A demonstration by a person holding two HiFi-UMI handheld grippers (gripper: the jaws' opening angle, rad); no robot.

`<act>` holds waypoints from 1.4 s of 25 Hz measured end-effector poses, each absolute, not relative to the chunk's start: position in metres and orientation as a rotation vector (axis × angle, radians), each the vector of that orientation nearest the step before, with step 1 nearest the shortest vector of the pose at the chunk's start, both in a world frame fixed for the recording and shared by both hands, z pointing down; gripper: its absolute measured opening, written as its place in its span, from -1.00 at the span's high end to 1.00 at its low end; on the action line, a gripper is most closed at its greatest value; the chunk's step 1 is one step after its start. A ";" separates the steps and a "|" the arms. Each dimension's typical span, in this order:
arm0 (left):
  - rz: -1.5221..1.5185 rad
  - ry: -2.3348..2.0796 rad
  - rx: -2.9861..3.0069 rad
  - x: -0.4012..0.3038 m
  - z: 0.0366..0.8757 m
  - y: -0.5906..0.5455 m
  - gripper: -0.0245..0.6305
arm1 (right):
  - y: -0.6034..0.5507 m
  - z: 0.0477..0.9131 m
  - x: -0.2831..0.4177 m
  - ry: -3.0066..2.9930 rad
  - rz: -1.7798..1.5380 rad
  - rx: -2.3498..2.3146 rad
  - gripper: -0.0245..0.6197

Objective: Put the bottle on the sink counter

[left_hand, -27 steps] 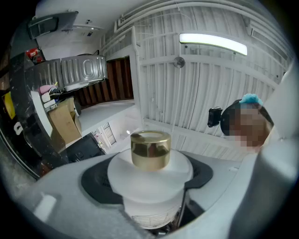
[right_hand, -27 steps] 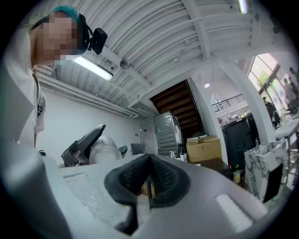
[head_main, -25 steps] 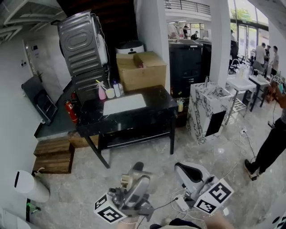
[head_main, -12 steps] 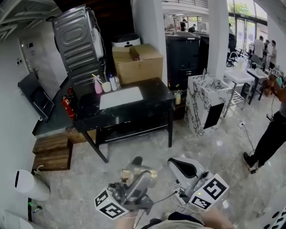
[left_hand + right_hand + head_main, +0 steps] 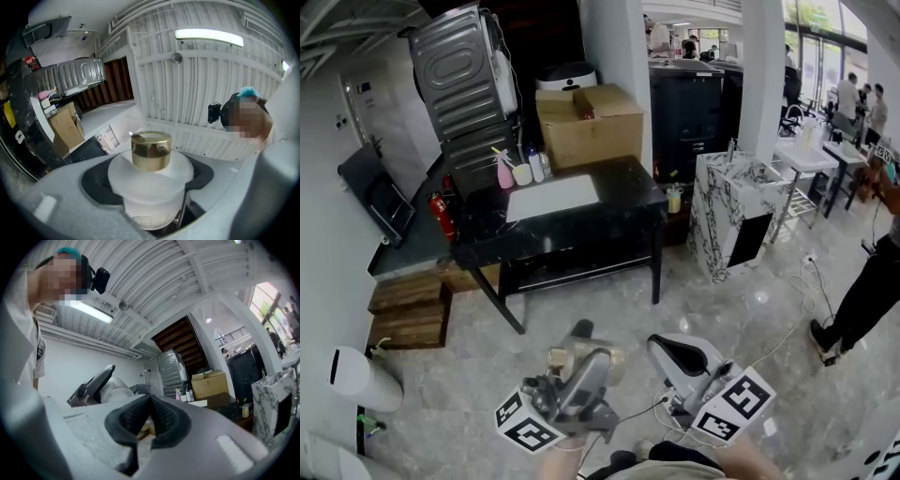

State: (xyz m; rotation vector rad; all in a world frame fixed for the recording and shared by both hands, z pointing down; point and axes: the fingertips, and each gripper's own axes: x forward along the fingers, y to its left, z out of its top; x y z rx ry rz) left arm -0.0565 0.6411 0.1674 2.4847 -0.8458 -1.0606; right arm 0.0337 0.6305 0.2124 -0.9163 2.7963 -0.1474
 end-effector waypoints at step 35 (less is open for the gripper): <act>-1.019 -0.863 2.374 -0.129 0.208 0.378 -0.15 | 0.370 0.225 -0.038 2.750 -0.174 -0.905 0.91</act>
